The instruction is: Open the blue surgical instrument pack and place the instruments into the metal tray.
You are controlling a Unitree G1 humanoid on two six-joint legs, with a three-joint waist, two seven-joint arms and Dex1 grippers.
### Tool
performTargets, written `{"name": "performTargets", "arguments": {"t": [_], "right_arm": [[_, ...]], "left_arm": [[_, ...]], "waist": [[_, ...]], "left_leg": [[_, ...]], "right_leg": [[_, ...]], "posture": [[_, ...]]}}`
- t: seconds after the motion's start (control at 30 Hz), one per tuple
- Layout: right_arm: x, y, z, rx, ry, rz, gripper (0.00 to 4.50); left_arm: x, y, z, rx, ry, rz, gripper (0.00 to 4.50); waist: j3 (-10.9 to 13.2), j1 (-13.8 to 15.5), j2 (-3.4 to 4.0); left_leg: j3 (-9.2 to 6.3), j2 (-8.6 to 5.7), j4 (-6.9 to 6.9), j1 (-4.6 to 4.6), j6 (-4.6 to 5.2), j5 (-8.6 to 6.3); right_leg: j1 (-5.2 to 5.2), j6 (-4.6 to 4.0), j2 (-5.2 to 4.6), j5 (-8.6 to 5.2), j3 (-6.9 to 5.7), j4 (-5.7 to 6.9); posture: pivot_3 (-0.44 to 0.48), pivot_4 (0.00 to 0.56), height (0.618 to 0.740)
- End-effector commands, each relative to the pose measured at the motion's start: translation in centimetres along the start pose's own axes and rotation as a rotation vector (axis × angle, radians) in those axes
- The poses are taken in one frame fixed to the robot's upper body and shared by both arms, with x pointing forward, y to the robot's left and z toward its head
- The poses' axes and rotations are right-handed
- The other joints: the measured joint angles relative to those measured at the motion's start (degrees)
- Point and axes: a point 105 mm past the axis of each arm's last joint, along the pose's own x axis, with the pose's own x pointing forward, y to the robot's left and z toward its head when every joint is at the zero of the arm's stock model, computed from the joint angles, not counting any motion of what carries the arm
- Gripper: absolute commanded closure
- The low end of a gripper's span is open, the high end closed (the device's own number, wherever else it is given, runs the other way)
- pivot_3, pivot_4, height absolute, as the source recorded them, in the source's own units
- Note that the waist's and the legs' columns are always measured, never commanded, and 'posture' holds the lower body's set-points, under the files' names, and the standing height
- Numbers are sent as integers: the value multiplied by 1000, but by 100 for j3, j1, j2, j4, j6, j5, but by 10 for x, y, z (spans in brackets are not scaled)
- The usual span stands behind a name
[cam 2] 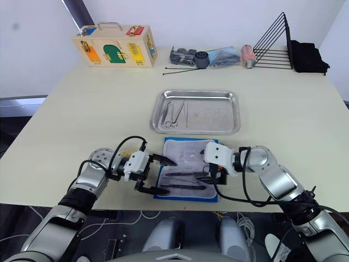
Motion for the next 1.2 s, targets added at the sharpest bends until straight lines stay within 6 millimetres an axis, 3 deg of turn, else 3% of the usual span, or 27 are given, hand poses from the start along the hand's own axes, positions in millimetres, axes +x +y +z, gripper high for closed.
{"name": "performTargets", "arguments": {"t": [0.03,0.17,0.33,0.53,0.7,0.93,1.2], "right_arm": [[2,6,-8,4,51,35,561],[3,8,-6,12,44,50,2406],[3,9,-7,7,49,61,4369],[-2,6,1,-13,47,50,4444],[-3,5,25,6,18,55,4444],[-9,5,39,-73,93,75,4444],[-15,2,39,-126,187,76,4444]], "left_arm": [[8,-19,-27,-119,76,-49,0],[9,-19,-27,-121,73,-41,0],[9,-18,-27,-124,72,-33,0],[10,-17,-26,-128,71,-30,0],[13,-17,-26,-129,67,-28,0],[14,-17,-25,-132,70,-21,0],[15,-16,-23,-134,69,-17,0]], "waist": [[-11,0,-1],[-24,-5,-3],[-28,-9,-5],[-30,-6,-7],[-29,0,-7],[-28,6,-8],[-25,22,-11]], "left_leg": [[0,0,0,0,1,0],[0,0,-1,2,2,-1],[1,0,-1,2,3,-1],[1,0,-2,2,3,-2],[0,0,-2,0,3,-1],[-7,0,-1,-6,2,-2],[-12,-1,-1,-12,3,-2]], "right_leg": [[0,0,0,0,0,-1],[0,0,0,0,0,-1],[0,0,0,-1,1,-1],[0,0,0,-1,1,-1],[-1,0,0,-1,1,-1],[-2,-1,-1,-1,-6,-5],[-3,-1,-5,-1,-13,-11]], "posture": [[0,150,740],[0,150,740],[0,150,740],[0,150,740],[0,150,740],[0,150,740],[0,150,740]]}}
